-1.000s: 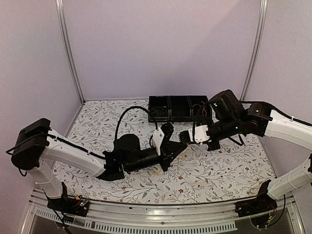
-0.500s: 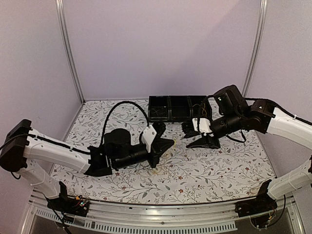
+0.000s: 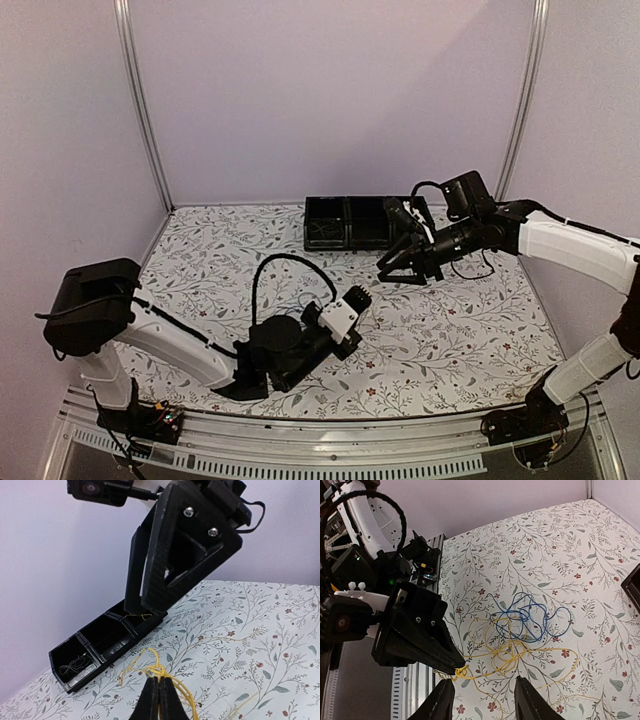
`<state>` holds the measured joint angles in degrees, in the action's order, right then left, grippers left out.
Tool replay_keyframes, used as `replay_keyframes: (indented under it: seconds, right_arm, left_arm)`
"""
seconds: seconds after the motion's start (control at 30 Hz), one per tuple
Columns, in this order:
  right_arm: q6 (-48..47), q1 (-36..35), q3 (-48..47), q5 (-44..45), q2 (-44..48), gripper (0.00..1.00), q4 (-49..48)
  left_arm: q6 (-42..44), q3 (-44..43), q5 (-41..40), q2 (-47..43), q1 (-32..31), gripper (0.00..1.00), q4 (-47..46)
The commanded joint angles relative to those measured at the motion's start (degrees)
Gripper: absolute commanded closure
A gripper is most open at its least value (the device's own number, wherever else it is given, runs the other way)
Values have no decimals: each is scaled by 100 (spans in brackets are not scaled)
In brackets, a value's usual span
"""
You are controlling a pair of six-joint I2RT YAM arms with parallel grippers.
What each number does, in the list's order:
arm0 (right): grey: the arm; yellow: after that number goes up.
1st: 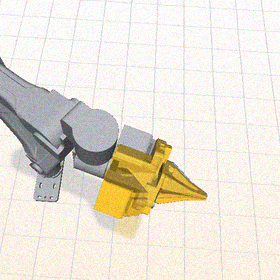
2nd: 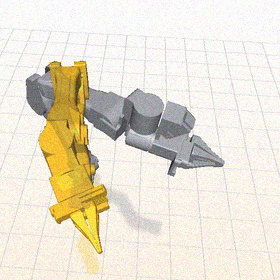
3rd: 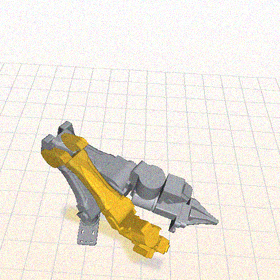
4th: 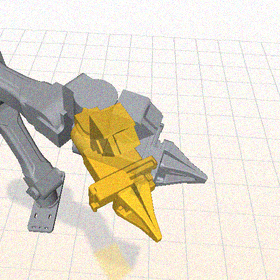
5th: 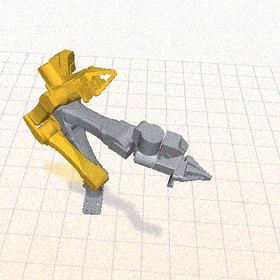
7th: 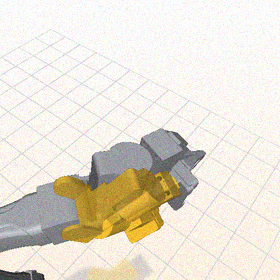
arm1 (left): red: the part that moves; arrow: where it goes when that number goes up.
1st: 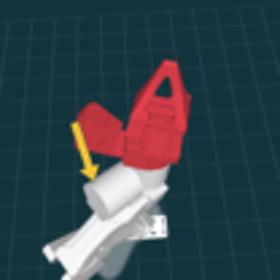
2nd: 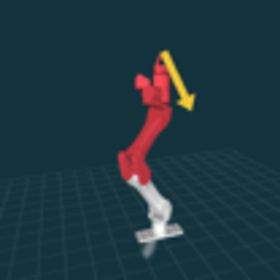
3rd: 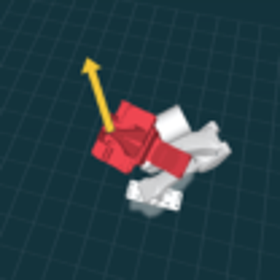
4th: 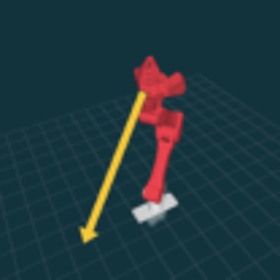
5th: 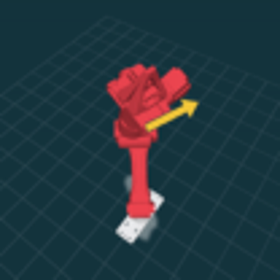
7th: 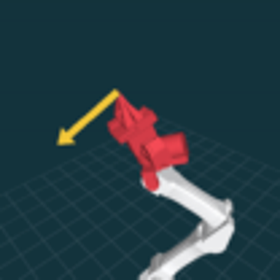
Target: Untangle the cables
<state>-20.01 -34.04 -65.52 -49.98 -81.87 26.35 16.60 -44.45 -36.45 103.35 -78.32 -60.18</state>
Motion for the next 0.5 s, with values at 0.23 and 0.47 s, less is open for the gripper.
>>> replay_keyframes:
  seconds: [0.23, 0.47]
  right_arm:
    - [1043, 343, -226, -1333, -506, 49, 52]
    - [1218, 354, -254, -1905, -714, 50, -78]
  left_arm:
    - [425, -654, -522, 216, -158, 100, -61]
    - [117, -734, -294, 194, -121, 100, 365]
